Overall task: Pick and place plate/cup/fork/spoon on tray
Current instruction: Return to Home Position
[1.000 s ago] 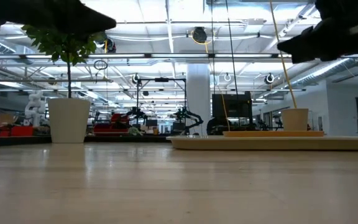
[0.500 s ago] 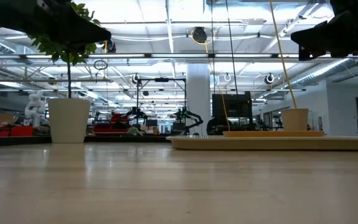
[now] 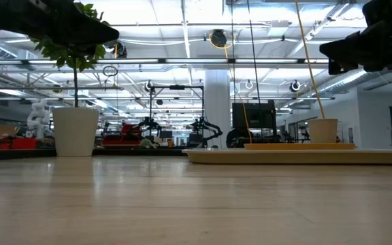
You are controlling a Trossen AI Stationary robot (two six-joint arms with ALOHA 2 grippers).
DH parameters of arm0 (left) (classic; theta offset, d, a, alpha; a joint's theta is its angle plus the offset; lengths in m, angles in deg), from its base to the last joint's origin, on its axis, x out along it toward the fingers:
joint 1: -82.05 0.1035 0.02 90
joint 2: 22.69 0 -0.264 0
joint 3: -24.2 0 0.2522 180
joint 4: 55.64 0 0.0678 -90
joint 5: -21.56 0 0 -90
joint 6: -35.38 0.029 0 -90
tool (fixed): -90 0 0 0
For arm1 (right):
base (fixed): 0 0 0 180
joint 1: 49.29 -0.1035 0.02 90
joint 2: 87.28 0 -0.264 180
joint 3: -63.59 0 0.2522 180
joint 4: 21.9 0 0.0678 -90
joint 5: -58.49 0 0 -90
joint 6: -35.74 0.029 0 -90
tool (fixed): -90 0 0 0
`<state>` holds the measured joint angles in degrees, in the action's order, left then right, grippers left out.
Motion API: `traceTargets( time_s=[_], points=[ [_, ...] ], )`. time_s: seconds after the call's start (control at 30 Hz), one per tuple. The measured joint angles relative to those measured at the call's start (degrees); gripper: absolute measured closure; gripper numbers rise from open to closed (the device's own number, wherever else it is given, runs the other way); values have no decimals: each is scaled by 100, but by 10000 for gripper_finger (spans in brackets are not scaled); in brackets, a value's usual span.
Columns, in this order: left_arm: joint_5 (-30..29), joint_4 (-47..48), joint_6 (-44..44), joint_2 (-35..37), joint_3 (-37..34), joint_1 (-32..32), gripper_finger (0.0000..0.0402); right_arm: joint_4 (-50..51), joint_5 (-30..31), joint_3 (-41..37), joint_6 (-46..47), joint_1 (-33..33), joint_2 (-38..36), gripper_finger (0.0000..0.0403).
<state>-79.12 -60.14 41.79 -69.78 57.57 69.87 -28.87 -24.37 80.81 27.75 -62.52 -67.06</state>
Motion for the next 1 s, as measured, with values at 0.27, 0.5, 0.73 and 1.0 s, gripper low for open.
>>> traceTargets(
  time_s=[0.27,0.5,0.73,1.0],
  points=[
    [230,29,177,0,1,0,399,-67,-7,-69,-21,0,-34,403],
    [322,-219,185,-2,-171,0,399,24,-148,-80,-93,0,-283,403],
    [326,-605,138,-2,-377,0,395,196,-149,-85,-251,0,-703,403],
    [330,-725,77,-2,-377,0,395,961,-149,-91,-341,2,-1432,403]
  ],
)
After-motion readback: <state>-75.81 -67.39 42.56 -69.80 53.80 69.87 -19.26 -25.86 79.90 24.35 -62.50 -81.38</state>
